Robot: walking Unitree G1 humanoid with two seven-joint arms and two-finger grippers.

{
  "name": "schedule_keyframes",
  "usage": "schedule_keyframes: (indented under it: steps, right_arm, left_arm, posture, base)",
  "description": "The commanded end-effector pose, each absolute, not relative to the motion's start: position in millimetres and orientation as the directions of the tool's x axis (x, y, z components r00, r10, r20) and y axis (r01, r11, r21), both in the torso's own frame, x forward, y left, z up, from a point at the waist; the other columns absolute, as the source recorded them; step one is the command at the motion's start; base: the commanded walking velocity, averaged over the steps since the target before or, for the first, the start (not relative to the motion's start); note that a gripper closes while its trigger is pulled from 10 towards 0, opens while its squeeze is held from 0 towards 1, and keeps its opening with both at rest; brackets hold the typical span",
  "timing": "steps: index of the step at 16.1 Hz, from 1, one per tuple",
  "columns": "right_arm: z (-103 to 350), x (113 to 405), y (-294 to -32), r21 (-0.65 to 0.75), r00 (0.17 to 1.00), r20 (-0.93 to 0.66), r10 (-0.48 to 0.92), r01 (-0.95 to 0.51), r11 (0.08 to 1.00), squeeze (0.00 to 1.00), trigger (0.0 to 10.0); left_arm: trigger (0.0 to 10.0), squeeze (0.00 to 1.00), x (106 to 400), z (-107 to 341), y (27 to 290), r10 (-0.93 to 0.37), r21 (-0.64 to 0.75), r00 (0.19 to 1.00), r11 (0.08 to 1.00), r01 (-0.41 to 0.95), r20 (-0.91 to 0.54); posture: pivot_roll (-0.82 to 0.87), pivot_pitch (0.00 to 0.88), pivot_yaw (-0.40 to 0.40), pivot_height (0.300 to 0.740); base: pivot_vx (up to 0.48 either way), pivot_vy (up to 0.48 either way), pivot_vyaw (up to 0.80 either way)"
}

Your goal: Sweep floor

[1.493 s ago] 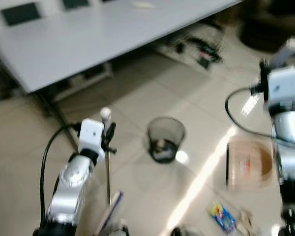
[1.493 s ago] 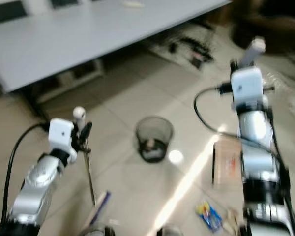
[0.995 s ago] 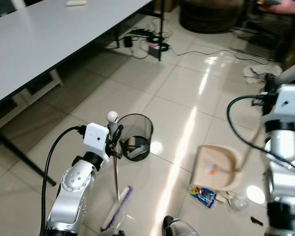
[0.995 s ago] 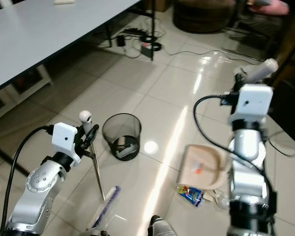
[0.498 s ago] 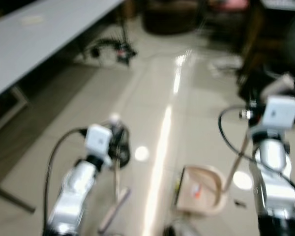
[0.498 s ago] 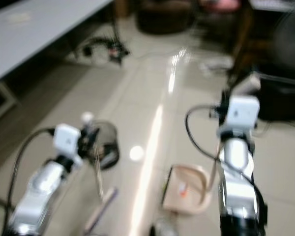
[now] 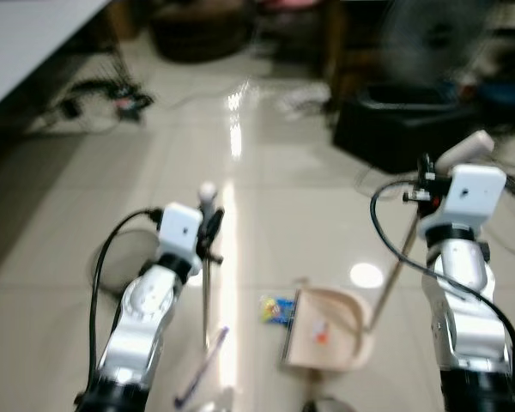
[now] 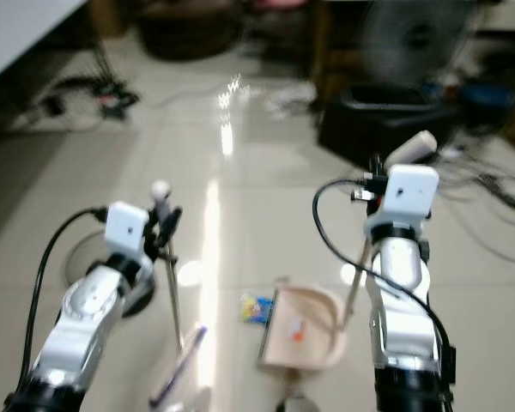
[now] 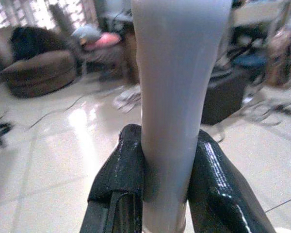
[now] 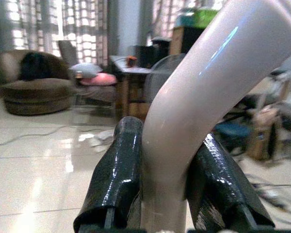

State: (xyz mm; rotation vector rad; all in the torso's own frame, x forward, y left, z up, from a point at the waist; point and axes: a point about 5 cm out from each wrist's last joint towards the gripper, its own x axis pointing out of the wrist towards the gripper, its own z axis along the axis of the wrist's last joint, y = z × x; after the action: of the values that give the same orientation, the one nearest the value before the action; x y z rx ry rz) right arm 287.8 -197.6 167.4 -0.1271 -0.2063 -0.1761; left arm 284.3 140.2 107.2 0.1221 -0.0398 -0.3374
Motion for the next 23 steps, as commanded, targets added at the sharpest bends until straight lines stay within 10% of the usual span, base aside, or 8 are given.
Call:
schedule_keyframes:
  steps: [1, 23]
  right_arm:
    - [172, 290, -190, -0.093, 0.965, 0.223, -0.136, 0.159, 0.983, 0.00, 10.0]
    - [144, 286, -176, 0.011, 0.991, 0.111, -0.068, 0.067, 0.998, 0.00, 10.0]
  left_arm:
    - [10.0, 0.00, 287, 117, 144, -0.328, 0.127, 0.942, 0.940, 0.318, 0.072]
    - [10.0, 0.00, 302, 131, 152, -0.285, 0.168, 0.948, 0.951, 0.261, 0.141]
  posture:
    - [-0.04, 0.014, 0.034, 0.740]
    - [-0.04, 0.036, 0.038, 0.740]
  base:
    - [0.000, 0.000, -0.80]
    - [0.356, 0.000, -0.05]
